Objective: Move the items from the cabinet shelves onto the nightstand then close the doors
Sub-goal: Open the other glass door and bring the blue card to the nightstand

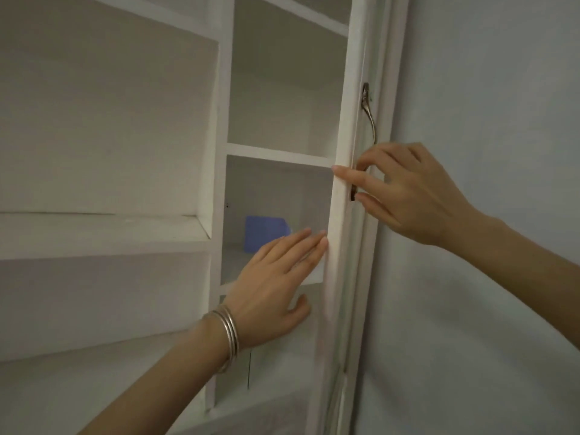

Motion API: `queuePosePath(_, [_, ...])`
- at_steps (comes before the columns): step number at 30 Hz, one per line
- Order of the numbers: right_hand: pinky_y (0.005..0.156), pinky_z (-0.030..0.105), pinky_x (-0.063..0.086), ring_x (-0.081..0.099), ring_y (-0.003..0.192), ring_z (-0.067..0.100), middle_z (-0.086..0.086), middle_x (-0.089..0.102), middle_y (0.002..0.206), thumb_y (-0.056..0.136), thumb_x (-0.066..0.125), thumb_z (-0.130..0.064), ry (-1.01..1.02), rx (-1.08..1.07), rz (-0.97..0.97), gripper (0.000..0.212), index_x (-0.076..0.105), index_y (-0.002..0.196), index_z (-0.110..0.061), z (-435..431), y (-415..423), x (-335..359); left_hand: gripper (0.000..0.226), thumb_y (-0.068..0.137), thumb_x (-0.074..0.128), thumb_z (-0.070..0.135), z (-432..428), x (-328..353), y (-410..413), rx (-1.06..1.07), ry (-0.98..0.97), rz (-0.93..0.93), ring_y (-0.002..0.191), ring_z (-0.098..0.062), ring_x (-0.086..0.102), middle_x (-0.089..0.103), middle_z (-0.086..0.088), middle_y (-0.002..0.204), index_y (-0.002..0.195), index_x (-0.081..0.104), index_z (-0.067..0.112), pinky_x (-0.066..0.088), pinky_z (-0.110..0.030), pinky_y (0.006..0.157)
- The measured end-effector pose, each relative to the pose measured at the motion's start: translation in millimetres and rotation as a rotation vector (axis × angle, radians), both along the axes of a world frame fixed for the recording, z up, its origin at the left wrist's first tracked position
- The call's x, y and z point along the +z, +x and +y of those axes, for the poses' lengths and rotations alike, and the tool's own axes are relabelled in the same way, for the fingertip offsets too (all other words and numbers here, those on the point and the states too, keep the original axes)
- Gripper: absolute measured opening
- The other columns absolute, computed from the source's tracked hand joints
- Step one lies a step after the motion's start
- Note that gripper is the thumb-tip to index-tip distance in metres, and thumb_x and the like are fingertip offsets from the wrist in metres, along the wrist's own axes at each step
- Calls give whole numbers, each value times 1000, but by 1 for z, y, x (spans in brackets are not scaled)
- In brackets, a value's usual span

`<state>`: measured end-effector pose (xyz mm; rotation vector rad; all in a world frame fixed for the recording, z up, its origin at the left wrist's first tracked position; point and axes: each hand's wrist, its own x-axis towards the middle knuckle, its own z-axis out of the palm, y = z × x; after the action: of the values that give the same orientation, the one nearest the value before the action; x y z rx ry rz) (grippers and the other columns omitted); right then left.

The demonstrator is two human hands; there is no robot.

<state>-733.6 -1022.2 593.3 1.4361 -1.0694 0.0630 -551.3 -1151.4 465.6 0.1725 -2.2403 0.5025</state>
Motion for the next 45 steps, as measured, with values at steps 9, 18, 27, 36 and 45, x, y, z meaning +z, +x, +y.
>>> queuePosePath(9, [108, 49, 30, 39, 130, 33, 19, 50, 134, 97, 35, -20, 69, -25, -9, 42, 46, 132, 0, 77, -33, -24, 72, 73, 46, 29, 83, -5, -67, -43, 77, 86, 128, -23, 37, 44, -7, 140, 142, 36, 10, 35, -36, 101])
queuePosePath(18, [109, 54, 24, 42, 127, 36, 23, 57, 120, 96, 37, -29, -58, -209, -66, 43, 59, 112, 5, 116, -90, -43, 66, 79, 39, 35, 89, -37, -73, 153, 29, -26, 130, -26, 39, 45, -7, 141, 141, 36, 13, 35, -48, 105])
queuePosePath(27, [110, 50, 23, 26, 136, 39, 30, 38, 139, 91, 51, -30, -62, -417, -301, 55, 48, 123, 14, 134, -140, -78, 63, 81, 38, 38, 102, -55, -100, 155, 70, -94, 128, -28, 43, 49, -8, 137, 138, 41, 12, 36, -48, 104])
queuePosePath(36, [110, 53, 18, 21, 135, 44, 32, 36, 139, 82, 64, -23, -18, -461, -311, 58, 46, 125, 12, 138, -156, -81, 62, 80, 37, 40, 86, -93, -95, 227, 123, -174, 122, -30, 50, 54, -8, 131, 135, 45, 13, 40, -49, 98])
queuePosePath(45, [107, 50, 31, 47, 121, 36, 22, 57, 121, 87, 39, -22, 214, -138, -310, 44, 57, 118, 4, 61, -113, -136, 60, 80, 37, 39, 52, -94, -72, 316, 191, -205, 117, -29, 54, 58, -8, 127, 131, 51, 12, 44, -44, 94])
